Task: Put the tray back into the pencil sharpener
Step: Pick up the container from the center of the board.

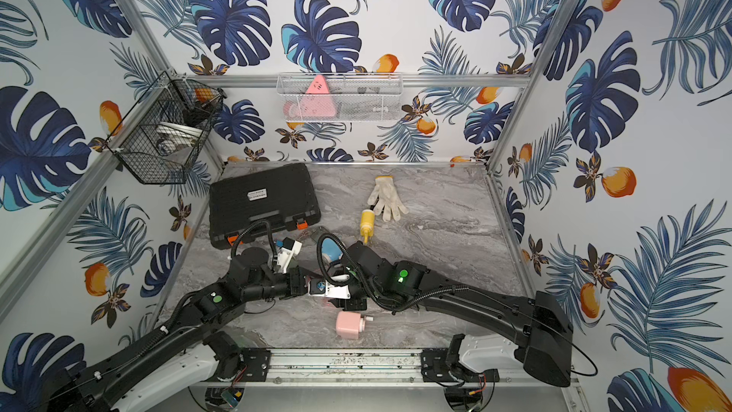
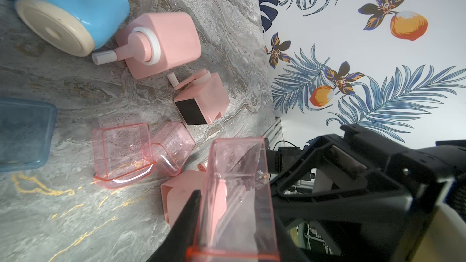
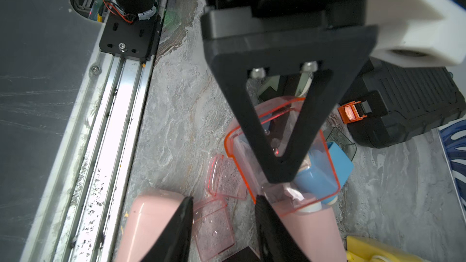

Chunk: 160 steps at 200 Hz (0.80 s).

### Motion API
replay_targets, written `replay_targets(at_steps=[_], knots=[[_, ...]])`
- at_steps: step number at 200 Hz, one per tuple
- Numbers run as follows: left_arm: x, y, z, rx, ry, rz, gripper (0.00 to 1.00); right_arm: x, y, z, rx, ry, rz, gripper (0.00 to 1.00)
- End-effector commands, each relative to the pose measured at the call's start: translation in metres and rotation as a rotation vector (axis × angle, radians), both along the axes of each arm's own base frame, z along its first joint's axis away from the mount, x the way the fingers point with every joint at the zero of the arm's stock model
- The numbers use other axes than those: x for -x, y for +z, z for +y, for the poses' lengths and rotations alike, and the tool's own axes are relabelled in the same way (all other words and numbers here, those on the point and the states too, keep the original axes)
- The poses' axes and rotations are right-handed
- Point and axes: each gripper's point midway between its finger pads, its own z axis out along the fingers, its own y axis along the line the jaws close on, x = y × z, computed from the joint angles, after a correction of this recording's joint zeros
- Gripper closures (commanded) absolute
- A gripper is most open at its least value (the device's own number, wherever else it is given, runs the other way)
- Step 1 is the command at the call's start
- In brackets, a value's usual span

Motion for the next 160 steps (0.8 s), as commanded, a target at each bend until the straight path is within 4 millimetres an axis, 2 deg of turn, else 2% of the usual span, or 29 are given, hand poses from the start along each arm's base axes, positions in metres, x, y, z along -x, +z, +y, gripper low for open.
replay_targets(at_steps=[1,72,106,160], knots=[[0.002,0.005,-0.003,0.012,-0.029,-0.018,0.67,-0.002,0.000,0.003,0.023,0.038,-0.042,0.62],[0.003,0.005,-0.007,0.029,-0.054,-0.008,0.67,-0.007,-0.015,0.004,0.095,0.054,-0.083,0.72],[0.005,0.005,-0.008,0.033,-0.059,-0.002,0.67,-0.007,-0.016,0.007,0.097,0.064,-0.097,0.79],[0.002,0.012,-0.013,0.065,-0.066,0.007,0.63,-0.006,-0.015,0.009,0.085,0.077,-0.116,0.95]])
